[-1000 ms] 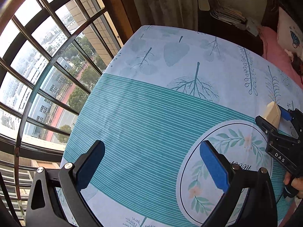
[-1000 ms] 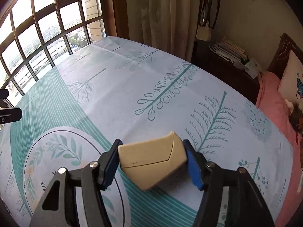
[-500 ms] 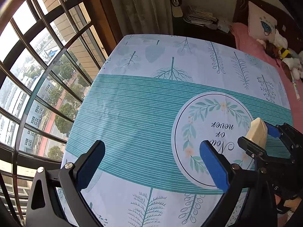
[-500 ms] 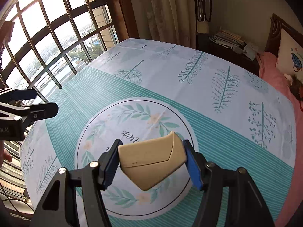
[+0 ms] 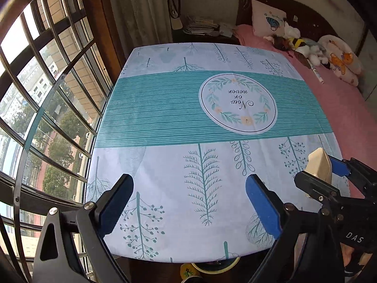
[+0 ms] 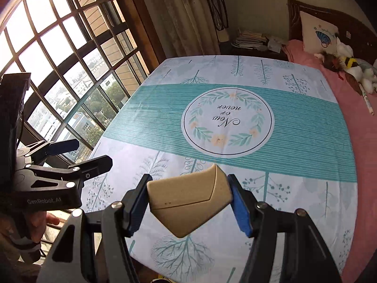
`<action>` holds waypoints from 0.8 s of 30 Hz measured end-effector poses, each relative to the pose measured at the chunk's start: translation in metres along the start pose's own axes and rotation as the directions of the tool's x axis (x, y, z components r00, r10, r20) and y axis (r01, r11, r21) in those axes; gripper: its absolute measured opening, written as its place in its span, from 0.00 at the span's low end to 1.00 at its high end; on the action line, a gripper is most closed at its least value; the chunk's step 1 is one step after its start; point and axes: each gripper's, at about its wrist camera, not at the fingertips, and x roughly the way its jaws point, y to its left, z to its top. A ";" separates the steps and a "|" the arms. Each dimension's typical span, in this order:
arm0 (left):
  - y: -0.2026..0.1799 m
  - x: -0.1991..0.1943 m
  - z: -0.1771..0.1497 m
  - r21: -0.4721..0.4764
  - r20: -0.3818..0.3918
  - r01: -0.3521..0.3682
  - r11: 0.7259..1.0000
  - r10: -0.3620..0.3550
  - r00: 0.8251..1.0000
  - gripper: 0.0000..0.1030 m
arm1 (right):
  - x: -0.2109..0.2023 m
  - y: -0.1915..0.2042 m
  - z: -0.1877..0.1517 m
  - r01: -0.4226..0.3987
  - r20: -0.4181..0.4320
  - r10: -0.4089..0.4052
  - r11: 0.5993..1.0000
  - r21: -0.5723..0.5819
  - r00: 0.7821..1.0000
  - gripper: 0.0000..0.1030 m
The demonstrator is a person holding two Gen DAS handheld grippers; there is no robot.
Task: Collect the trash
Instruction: 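Carry the beige box with the right gripper down over the bin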
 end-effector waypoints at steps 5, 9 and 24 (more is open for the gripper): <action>0.015 -0.039 -0.048 0.061 0.014 0.045 0.997 -0.046 0.999 0.92 | -0.030 0.035 -0.059 0.043 -0.003 -0.043 0.996 0.080 0.999 0.62; 0.025 -0.058 -0.087 0.061 -0.013 0.075 0.995 -0.075 0.997 0.92 | -0.045 0.057 -0.098 0.073 -0.039 -0.070 0.994 0.076 0.997 0.62; 0.017 -0.064 -0.200 -0.024 -0.121 0.049 0.999 -0.052 0.991 0.92 | -0.071 0.081 -0.201 0.068 -0.132 -0.059 0.996 0.062 0.989 0.62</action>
